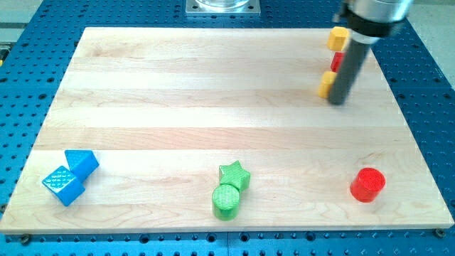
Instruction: Move heart towards hexagon
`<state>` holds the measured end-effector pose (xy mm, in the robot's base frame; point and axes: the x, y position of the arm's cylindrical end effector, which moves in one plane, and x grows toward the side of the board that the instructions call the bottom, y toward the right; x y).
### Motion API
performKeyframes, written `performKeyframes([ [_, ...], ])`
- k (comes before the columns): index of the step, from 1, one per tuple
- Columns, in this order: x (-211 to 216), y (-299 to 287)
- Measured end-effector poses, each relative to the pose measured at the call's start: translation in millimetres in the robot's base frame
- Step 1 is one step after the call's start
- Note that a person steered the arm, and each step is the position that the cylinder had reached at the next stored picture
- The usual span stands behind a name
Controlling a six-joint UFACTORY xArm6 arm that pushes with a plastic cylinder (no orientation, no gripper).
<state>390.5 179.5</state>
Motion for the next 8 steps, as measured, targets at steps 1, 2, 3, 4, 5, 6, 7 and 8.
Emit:
performKeyframes([
  [1,-35.2,-5.1],
  [2,-68.7,-38.7],
  [3,-64.6,-64.5],
  [4,-102.0,-22.8],
  [5,-105.1,-6.7],
  [6,-97.1,11.9],
  [7,-88.8,12.7],
  [8,-106.8,17.1],
])
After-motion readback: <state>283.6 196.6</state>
